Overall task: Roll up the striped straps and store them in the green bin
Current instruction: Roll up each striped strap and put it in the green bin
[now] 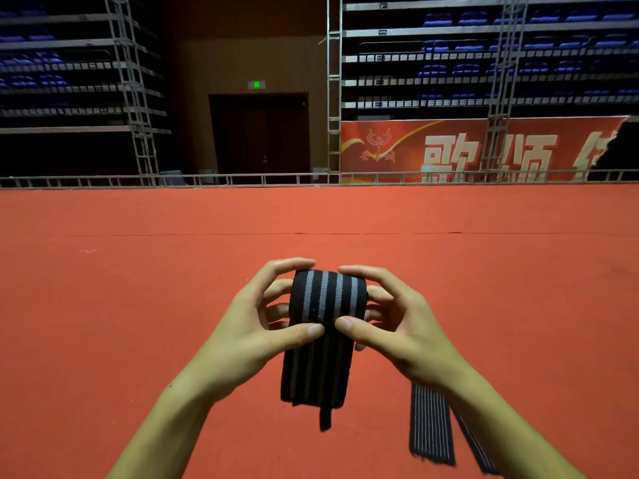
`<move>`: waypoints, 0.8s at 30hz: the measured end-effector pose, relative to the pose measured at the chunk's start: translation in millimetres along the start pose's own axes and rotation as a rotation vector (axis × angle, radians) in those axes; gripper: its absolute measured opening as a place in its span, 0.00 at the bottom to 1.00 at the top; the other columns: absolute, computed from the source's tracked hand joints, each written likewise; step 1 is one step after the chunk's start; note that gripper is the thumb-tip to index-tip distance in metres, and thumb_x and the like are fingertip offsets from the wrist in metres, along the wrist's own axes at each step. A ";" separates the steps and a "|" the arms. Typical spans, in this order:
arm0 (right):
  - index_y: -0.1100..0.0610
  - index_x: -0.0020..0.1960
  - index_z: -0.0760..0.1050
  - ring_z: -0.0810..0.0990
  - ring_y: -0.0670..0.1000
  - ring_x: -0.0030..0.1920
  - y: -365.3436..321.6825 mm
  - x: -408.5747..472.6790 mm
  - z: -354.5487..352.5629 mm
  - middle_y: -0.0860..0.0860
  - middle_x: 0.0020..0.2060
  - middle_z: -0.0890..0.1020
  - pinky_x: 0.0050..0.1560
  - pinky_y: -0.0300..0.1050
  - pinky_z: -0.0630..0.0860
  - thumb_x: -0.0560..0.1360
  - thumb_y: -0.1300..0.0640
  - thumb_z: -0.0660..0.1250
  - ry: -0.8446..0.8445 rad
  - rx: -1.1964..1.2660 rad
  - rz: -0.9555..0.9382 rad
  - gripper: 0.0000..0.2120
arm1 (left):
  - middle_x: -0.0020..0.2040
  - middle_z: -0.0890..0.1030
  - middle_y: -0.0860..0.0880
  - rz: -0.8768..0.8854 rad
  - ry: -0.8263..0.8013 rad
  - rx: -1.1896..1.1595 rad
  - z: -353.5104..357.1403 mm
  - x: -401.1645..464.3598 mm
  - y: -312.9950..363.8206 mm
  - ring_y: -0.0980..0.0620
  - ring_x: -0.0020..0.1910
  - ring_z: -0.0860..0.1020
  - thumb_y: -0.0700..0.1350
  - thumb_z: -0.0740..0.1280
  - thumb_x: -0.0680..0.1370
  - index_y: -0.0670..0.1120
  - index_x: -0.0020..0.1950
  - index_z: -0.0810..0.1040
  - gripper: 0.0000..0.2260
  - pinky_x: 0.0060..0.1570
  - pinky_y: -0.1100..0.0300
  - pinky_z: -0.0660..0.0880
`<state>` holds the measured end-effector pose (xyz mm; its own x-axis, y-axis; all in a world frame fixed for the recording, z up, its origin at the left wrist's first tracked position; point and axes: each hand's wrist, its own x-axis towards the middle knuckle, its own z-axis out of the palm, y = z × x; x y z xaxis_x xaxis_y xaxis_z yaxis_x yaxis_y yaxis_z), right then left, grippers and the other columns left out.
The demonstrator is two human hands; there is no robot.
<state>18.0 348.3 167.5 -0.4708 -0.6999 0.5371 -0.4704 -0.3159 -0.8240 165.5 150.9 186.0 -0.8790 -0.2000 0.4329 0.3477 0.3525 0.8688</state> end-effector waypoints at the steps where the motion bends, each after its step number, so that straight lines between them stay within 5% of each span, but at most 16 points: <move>1: 0.46 0.73 0.76 0.81 0.56 0.42 -0.5 -0.9 0.4 0.55 0.57 0.86 0.43 0.56 0.81 0.77 0.59 0.79 0.012 -0.017 -0.008 0.27 | 0.68 0.84 0.48 -0.020 0.015 -0.005 0.1 -0.6 -0.3 0.44 0.62 0.86 0.38 0.80 0.75 0.55 0.75 0.75 0.32 0.64 0.48 0.82; 6: 0.45 0.73 0.76 0.84 0.68 0.45 -0.3 -3.5 -0.2 0.52 0.62 0.84 0.47 0.76 0.79 0.78 0.61 0.78 0.035 -0.070 -0.075 0.27 | 0.65 0.86 0.48 -0.128 0.047 -0.097 4.9 -2.5 0.5 0.45 0.63 0.86 0.44 0.76 0.78 0.53 0.74 0.76 0.25 0.63 0.48 0.83; 11: 0.43 0.69 0.78 0.83 0.50 0.47 4.9 -7.6 3.2 0.48 0.62 0.82 0.37 0.63 0.72 0.76 0.69 0.77 0.052 -0.222 -0.128 0.29 | 0.61 0.88 0.45 -0.155 0.048 -0.127 7.3 -2.5 1.1 0.44 0.62 0.86 0.58 0.73 0.78 0.55 0.67 0.82 0.19 0.62 0.42 0.82; 15: 0.41 0.69 0.79 0.83 0.56 0.57 9.1 -7.5 4.0 0.48 0.64 0.82 0.40 0.58 0.74 0.75 0.70 0.77 0.059 -0.318 -0.184 0.31 | 0.61 0.87 0.43 -0.160 0.060 -0.181 9.3 -0.3 1.8 0.41 0.61 0.86 0.65 0.71 0.78 0.54 0.65 0.84 0.21 0.58 0.46 0.84; 24: 0.40 0.77 0.73 0.80 0.56 0.66 4.0 -11.3 3.7 0.47 0.69 0.79 0.51 0.54 0.81 0.77 0.66 0.77 0.019 -0.323 -0.138 0.35 | 0.61 0.87 0.43 -0.185 0.138 -0.266 12.0 -1.8 -1.8 0.44 0.62 0.86 0.52 0.76 0.76 0.50 0.66 0.84 0.19 0.58 0.47 0.83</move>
<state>24.2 352.5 157.5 -0.3985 -0.6515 0.6456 -0.7414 -0.1855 -0.6449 162.5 161.6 180.8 -0.8892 -0.3661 0.2744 0.2751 0.0512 0.9600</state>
